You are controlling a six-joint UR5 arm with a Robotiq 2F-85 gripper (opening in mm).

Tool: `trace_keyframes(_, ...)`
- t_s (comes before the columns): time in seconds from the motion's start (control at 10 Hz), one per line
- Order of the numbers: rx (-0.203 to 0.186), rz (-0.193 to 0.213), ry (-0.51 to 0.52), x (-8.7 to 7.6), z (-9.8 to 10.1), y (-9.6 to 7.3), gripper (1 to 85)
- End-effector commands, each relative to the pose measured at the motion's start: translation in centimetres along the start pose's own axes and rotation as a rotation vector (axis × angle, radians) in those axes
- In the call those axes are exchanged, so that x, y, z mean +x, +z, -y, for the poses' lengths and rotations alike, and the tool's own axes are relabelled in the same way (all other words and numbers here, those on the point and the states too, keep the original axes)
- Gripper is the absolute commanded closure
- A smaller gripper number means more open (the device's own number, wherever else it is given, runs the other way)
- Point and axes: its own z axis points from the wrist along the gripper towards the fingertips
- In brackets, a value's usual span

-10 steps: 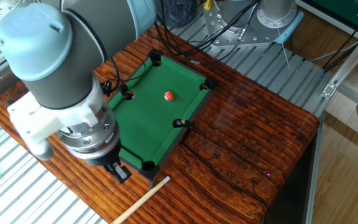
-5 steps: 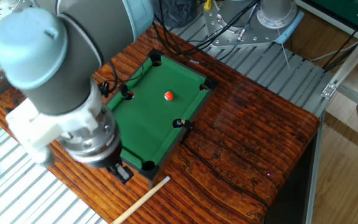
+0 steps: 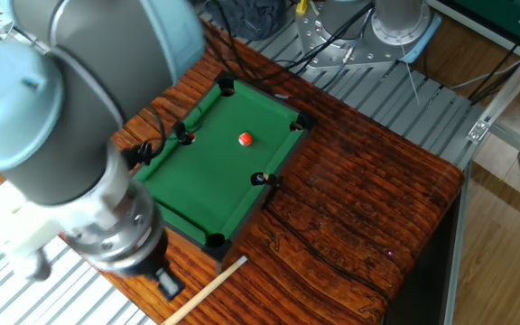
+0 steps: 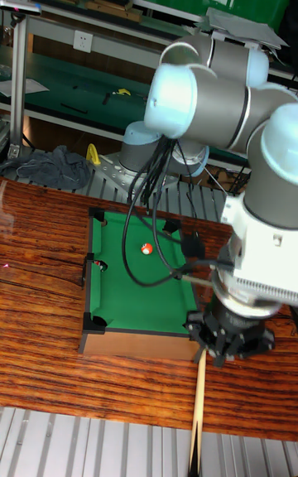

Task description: Hit the pool ball

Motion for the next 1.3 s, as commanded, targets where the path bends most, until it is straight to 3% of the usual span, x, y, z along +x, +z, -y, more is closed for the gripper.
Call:
trace_keyframes(0.0, -0.014, 0.053, 0.063, -3.4, -0.6, 1.9, 82.7)
trace_keyframes(0.1, -0.029, 0.068, 0.075, -4.0, -1.0, 2.4, 81.7)
trace_keyframes(0.3, -0.026, 0.122, 0.083, -5.8, -1.0, 3.0, 70.3)
trace_keyframes(0.4, -0.034, 0.163, 0.081, -7.0, -1.3, 3.1, 68.0)
trace_keyframes(0.6, -0.036, 0.233, 0.058, -9.0, -1.7, 2.8, 54.7)
trace_keyframes(0.8, -0.004, 0.239, 0.062, -9.6, -1.5, 3.2, 54.0)
trace_keyframes(1.0, 0.006, 0.251, 0.041, -10.2, -1.3, 4.1, 47.0)
trace_keyframes(1.2, 0.056, 0.216, 0.014, -9.5, -0.1, 5.1, 43.7)
